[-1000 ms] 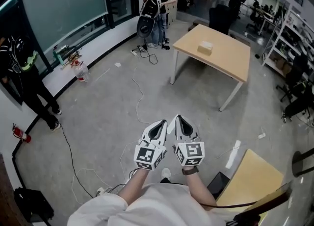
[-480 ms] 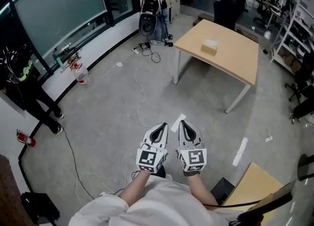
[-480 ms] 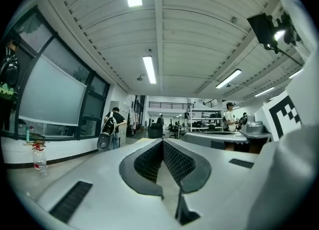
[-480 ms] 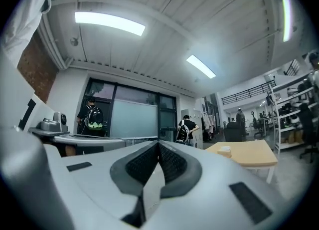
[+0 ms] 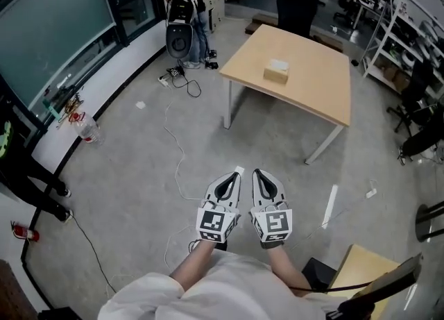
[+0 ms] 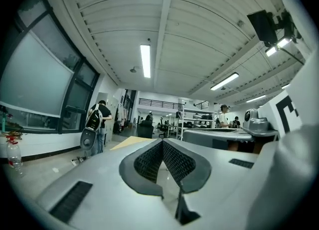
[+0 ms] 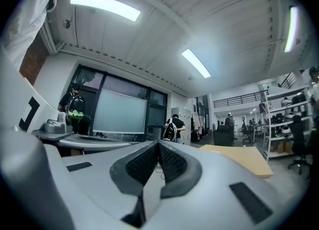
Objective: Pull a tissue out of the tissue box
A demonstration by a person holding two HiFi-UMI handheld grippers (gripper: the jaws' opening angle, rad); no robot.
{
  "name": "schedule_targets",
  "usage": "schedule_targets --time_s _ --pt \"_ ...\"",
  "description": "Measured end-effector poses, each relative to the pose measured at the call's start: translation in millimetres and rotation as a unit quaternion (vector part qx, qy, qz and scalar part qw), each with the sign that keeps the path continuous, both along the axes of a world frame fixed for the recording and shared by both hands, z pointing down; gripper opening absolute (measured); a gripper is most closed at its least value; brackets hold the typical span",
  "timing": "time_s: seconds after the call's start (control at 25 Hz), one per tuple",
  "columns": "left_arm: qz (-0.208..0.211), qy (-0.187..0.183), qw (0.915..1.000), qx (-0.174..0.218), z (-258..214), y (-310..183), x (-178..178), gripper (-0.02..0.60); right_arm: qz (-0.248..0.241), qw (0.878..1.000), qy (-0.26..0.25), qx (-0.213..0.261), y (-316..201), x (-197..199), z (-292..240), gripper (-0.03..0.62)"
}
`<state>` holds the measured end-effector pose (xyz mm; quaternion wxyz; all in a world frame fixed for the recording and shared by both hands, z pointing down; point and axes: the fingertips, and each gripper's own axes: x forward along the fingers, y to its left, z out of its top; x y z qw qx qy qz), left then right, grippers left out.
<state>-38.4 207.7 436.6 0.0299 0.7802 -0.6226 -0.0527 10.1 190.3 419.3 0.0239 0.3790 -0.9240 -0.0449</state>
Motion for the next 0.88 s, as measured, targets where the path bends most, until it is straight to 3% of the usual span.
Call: schedule_targets --time_s 0.24,0.44,0.56,0.88 --pt "-0.007 0.020 0.9996 0.021 -25.3 -113.6 -75.7 0.000 -0.009 0.999 0.003 0.041 -94.1 -63.2 -33.8 0.002" --pt "0.004 -0.006 0.9995 0.029 -26.8 -177.0 -113.3 0.000 0.001 0.997 -0.010 0.077 -156.5 -100.1 -49.3 0.002" --pt "0.017 -0.027 0.9991 0.027 -23.8 -209.7 -117.7 0.000 0.016 0.998 -0.004 0.069 -189.3 -105.4 -40.8 0.002" --pt "0.070 -0.022 0.9973 0.007 -8.4 -317.6 -92.4 0.000 0.078 0.997 0.008 0.024 -303.6 -73.9 -13.9 0.002"
